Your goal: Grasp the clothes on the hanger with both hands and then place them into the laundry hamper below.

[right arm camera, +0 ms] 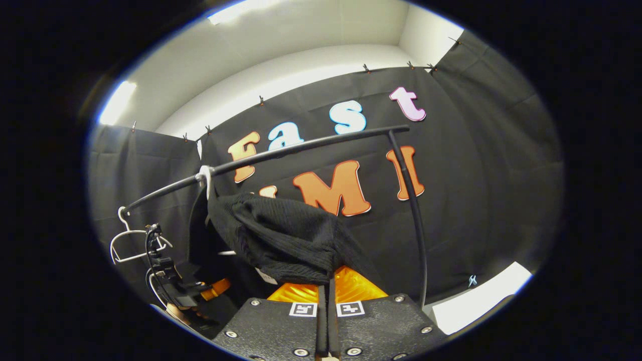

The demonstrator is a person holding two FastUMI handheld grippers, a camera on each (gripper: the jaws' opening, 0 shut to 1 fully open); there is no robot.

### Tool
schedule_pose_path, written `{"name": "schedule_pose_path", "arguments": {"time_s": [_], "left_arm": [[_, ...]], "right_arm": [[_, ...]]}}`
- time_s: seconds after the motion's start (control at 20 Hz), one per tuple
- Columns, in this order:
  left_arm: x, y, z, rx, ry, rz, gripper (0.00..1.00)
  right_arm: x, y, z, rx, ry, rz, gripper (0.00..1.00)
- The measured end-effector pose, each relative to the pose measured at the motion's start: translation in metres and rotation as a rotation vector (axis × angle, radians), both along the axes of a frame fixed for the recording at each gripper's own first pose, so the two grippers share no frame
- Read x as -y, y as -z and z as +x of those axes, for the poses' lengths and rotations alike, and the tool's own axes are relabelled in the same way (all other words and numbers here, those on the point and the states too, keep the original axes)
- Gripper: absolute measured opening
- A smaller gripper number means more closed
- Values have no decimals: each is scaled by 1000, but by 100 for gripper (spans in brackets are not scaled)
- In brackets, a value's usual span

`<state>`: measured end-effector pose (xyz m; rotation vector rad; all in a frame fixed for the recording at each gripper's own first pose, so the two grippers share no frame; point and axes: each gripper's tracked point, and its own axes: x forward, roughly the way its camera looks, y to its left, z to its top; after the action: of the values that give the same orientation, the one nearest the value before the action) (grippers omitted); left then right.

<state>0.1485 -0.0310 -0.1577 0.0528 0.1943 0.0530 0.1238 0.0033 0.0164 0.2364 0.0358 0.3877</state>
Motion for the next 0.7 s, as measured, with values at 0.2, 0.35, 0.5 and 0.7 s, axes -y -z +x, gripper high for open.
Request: {"name": "schedule_pose_path", "arguments": {"time_s": [0.2,0.35,0.5,0.7], "left_arm": [[-1,0,-8,-41,20,11,7],[-12,-10,-17,-34,-6,2,5],[-24,-30,-22,-5,-27,-39,7],[-38,-71,-35,39,-42,-58,10]], "right_arm": [[9,-18,19,9,9,6,0],[9,-20,18,-15,-23,8,7],[9,-16,10,-62,-86,6,7],[6,-13,-12,-104,-192,-11,0]]}}
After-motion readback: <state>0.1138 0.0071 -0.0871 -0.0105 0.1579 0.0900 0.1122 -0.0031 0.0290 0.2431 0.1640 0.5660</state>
